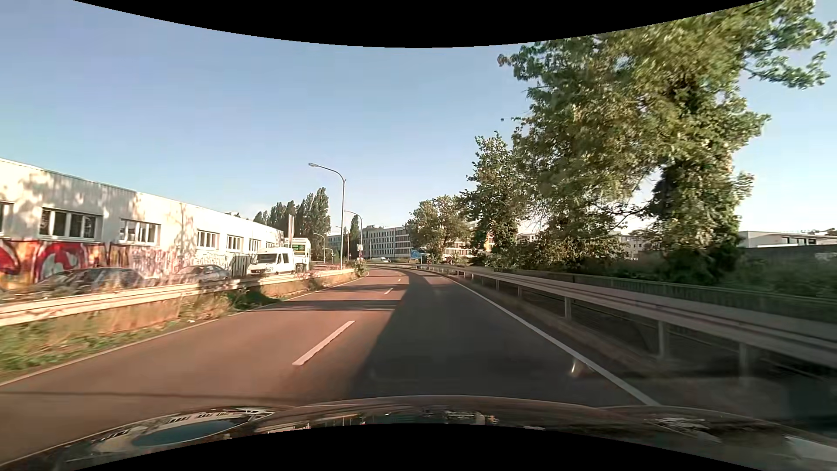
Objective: Follow the waypoints while adhering to traffic rules and regulations
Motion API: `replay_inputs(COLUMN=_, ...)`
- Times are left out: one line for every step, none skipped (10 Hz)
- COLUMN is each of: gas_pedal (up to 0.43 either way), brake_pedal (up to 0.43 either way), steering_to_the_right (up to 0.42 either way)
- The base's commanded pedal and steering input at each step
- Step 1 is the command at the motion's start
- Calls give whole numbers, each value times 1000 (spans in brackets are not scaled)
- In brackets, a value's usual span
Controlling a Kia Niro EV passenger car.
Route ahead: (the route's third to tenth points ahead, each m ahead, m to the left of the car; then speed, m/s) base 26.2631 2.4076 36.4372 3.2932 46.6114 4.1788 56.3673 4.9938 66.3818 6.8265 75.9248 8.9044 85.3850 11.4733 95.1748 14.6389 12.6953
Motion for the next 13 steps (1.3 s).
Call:
replay_inputs(gas_pedal=59, brake_pedal=0, steering_to_the_right=0)
replay_inputs(gas_pedal=59, brake_pedal=0, steering_to_the_right=0)
replay_inputs(gas_pedal=67, brake_pedal=0, steering_to_the_right=0)
replay_inputs(gas_pedal=67, brake_pedal=0, steering_to_the_right=0)
replay_inputs(gas_pedal=67, brake_pedal=0, steering_to_the_right=0)
replay_inputs(gas_pedal=79, brake_pedal=0, steering_to_the_right=0)
replay_inputs(gas_pedal=79, brake_pedal=0, steering_to_the_right=-1)
replay_inputs(gas_pedal=79, brake_pedal=0, steering_to_the_right=-1)
replay_inputs(gas_pedal=79, brake_pedal=0, steering_to_the_right=-3)
replay_inputs(gas_pedal=79, brake_pedal=0, steering_to_the_right=-4)
replay_inputs(gas_pedal=79, brake_pedal=0, steering_to_the_right=-5)
replay_inputs(gas_pedal=79, brake_pedal=0, steering_to_the_right=-5)
replay_inputs(gas_pedal=79, brake_pedal=0, steering_to_the_right=-5)
